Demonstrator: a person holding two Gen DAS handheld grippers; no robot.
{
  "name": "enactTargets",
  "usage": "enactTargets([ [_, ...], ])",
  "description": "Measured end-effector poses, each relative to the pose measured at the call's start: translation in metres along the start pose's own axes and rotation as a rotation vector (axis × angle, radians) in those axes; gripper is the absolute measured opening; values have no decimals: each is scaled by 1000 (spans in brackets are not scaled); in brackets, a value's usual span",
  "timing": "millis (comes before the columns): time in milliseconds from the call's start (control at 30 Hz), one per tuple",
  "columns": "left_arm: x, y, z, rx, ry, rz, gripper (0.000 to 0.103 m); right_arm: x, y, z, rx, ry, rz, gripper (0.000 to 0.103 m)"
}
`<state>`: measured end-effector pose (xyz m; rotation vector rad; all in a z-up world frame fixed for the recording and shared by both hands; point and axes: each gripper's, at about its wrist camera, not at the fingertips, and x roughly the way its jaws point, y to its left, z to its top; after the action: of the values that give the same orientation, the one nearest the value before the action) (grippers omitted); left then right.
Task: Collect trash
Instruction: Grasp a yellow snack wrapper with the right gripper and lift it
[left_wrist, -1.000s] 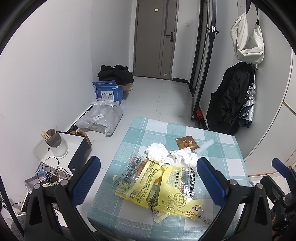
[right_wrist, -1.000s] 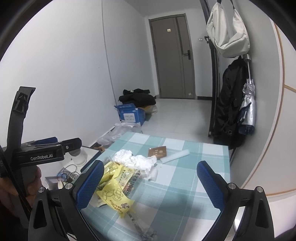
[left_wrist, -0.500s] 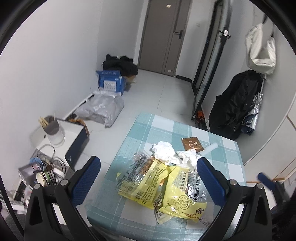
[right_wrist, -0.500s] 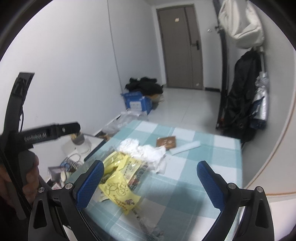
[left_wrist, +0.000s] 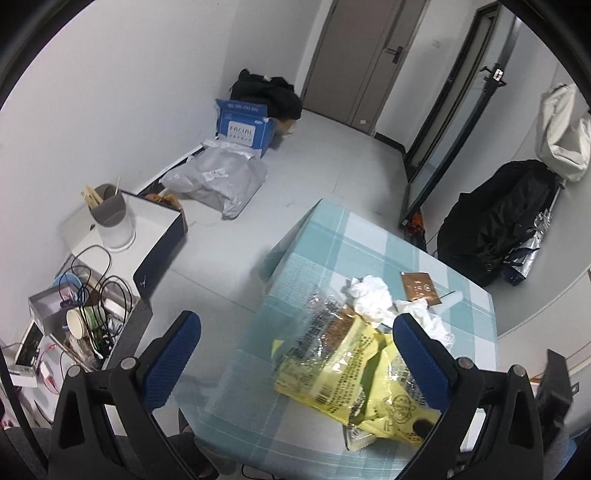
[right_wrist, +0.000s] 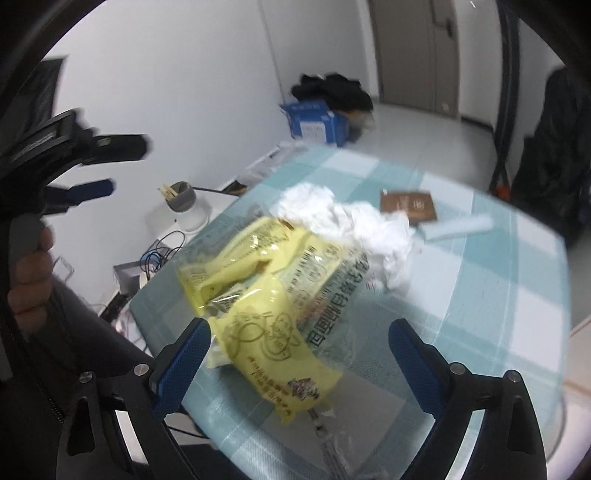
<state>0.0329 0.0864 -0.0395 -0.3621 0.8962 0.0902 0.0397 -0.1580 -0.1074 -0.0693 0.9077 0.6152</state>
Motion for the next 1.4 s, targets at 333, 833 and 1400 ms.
enactTargets([
  [333, 18, 19, 4, -55, -6, -174, 102, 35, -35, 3, 228, 108, 98, 52],
  [833, 30, 28, 9, -29, 102, -102, 102, 24, -43, 5, 240, 93, 145, 7],
  [1400, 46, 18, -3, 24, 158, -54, 102, -19, -33, -1, 200, 2, 165, 2],
])
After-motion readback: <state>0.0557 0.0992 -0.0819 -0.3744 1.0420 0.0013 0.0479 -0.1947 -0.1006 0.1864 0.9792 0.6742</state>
